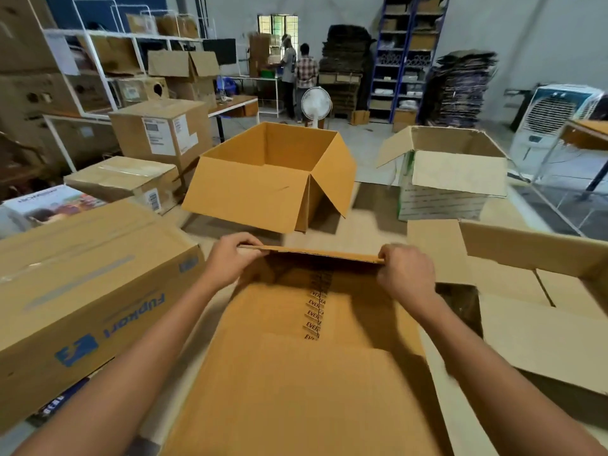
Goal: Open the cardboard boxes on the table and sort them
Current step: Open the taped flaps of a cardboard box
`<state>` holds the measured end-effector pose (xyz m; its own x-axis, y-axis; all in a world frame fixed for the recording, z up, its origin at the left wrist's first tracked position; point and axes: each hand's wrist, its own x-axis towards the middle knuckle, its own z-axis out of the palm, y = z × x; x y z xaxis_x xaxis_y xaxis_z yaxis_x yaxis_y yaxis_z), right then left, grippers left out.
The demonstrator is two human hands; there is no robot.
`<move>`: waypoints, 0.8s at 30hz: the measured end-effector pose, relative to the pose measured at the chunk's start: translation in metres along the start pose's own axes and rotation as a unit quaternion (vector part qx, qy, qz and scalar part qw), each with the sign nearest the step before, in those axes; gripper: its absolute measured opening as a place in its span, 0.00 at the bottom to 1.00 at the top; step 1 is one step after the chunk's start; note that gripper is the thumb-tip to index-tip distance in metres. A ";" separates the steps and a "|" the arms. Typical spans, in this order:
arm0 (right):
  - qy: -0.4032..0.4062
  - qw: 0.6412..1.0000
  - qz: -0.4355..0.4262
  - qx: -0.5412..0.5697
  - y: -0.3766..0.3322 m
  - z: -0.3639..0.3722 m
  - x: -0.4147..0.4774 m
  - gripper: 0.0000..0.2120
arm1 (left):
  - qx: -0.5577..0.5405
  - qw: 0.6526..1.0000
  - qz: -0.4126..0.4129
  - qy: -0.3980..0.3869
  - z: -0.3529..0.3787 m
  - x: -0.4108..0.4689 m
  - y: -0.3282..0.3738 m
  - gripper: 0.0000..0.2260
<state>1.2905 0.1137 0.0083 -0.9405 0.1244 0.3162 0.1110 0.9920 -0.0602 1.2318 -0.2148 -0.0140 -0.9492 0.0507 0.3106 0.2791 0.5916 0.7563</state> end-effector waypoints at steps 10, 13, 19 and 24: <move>0.072 0.980 0.081 0.169 0.031 0.066 0.101 0.41 | 0.005 0.992 -0.124 0.017 0.073 0.125 -0.015 0.42; -0.057 0.977 0.077 0.192 0.037 0.115 0.094 0.20 | 0.178 0.976 -0.099 -0.075 0.091 0.137 -0.038 0.23; -0.159 0.976 0.063 0.136 0.042 0.133 0.106 0.28 | 0.340 0.921 -0.129 -0.136 0.116 0.132 -0.062 0.19; -0.161 0.979 0.058 0.108 0.042 0.135 0.111 0.27 | 0.347 0.921 -0.118 -0.131 0.119 0.138 -0.069 0.17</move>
<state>1.1471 0.1664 -0.0872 -0.9821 0.1876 -0.0166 0.1843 0.9397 -0.2880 1.0640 -0.1535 -0.0918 -0.9994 -0.0055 -0.0340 -0.0124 0.9785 0.2058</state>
